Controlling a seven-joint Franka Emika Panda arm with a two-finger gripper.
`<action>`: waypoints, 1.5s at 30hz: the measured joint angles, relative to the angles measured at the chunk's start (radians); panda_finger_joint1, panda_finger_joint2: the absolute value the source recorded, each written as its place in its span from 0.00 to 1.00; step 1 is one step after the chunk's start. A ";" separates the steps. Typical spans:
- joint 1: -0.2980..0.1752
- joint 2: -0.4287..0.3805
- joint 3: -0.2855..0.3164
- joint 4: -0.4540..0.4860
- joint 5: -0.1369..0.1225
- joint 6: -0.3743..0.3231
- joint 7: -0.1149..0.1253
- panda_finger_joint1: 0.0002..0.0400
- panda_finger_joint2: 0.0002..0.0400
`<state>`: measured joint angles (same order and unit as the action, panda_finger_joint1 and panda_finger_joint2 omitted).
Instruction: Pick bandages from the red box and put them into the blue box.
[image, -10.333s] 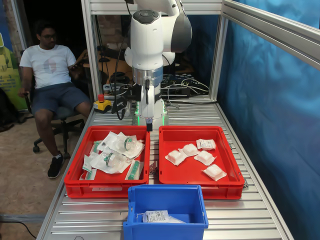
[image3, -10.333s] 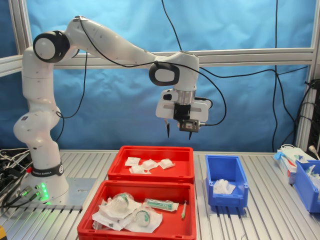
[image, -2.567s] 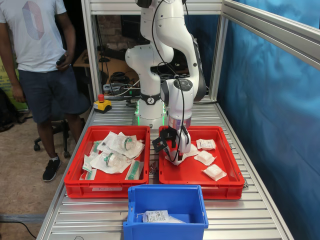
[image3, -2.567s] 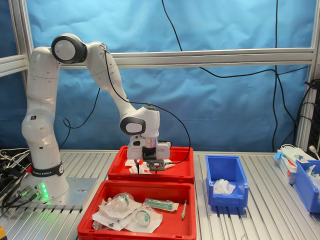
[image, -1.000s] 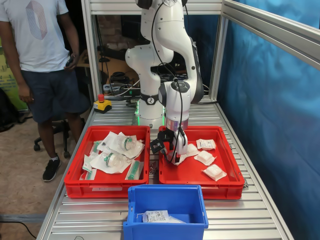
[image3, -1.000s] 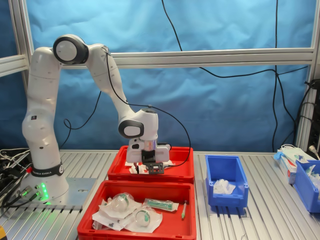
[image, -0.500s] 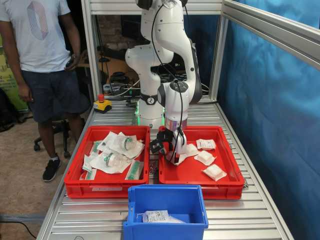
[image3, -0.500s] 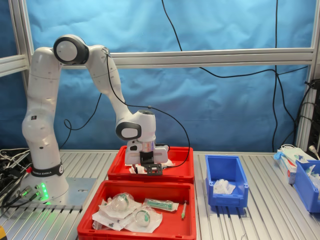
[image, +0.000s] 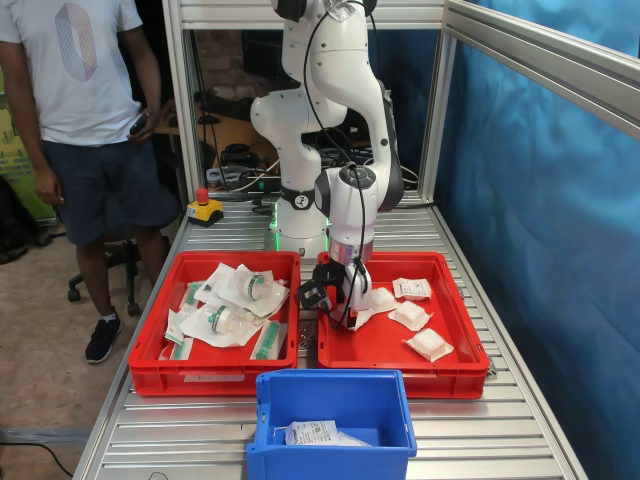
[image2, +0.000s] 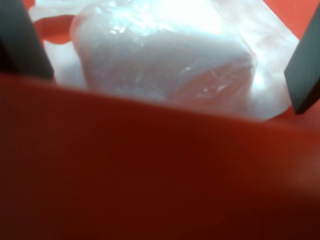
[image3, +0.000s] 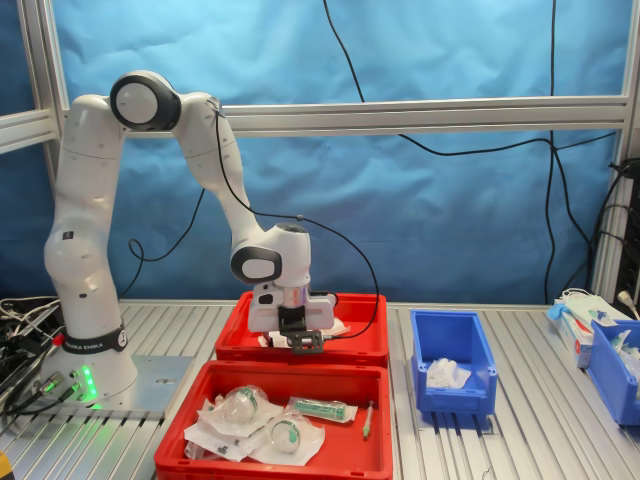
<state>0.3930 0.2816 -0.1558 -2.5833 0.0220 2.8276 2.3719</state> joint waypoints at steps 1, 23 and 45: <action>0.001 0.001 0.000 0.000 0.000 0.000 0.000 1.00 1.00; 0.023 0.023 0.000 -0.005 0.000 0.029 0.000 0.66 0.66; 0.023 0.022 -0.002 -0.004 0.000 0.038 0.000 0.19 0.19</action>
<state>0.4162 0.3034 -0.1581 -2.5868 0.0220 2.8655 2.3719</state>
